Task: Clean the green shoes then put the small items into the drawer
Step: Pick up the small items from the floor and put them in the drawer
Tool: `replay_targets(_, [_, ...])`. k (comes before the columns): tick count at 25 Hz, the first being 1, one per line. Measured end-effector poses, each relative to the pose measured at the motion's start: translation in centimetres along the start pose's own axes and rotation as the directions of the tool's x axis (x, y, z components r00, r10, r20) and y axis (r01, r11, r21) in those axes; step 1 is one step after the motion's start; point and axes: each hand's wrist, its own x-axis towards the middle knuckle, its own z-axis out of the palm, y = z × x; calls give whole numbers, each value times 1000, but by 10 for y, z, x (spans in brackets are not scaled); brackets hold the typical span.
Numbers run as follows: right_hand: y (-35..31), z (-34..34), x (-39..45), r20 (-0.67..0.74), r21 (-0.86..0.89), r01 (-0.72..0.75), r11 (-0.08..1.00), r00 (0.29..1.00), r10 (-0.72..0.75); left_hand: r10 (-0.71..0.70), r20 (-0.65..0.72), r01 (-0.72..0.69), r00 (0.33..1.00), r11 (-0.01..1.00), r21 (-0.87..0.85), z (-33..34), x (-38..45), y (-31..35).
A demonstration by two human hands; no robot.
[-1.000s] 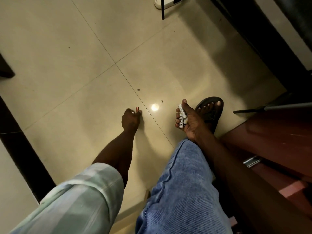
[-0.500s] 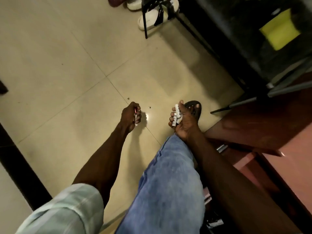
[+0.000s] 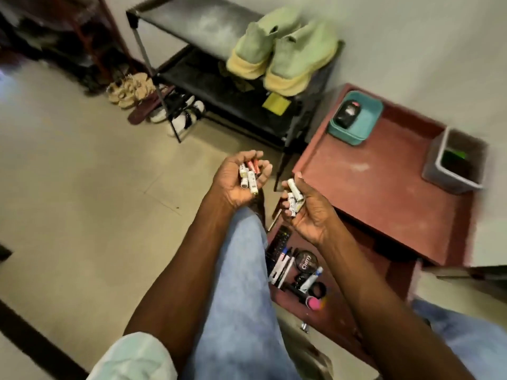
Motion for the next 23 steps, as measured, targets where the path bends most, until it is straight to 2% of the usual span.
replay_targets(4, [-23,-53,-87,-167,-22,131,991,977,-132,-146,43,147,988,989,2,54,-29,-88])
replay_targets(8, [-17,-101,-112,-373,-120,143,982,911,-178,-234,-38,236,972,969,79,66,-25,-166])
replay_targets(10, [-14,-119,-116,-422,-133,163,978,883,-205,-262,-65,268,963,957,106,63,-19,-193])
replay_targets(13, [-16,-128,-112,-422,-310,161,937,860,-288,-324,-53,328,945,933,150,54,-9,-217])
replay_targets(17, [-17,-122,-94,-395,-584,37,811,860,-324,-359,-45,361,932,911,201,48,5,-223])
replay_targets(23, [-20,-127,-80,-388,-606,48,794,854,-347,-376,-72,383,924,896,224,56,9,-218])
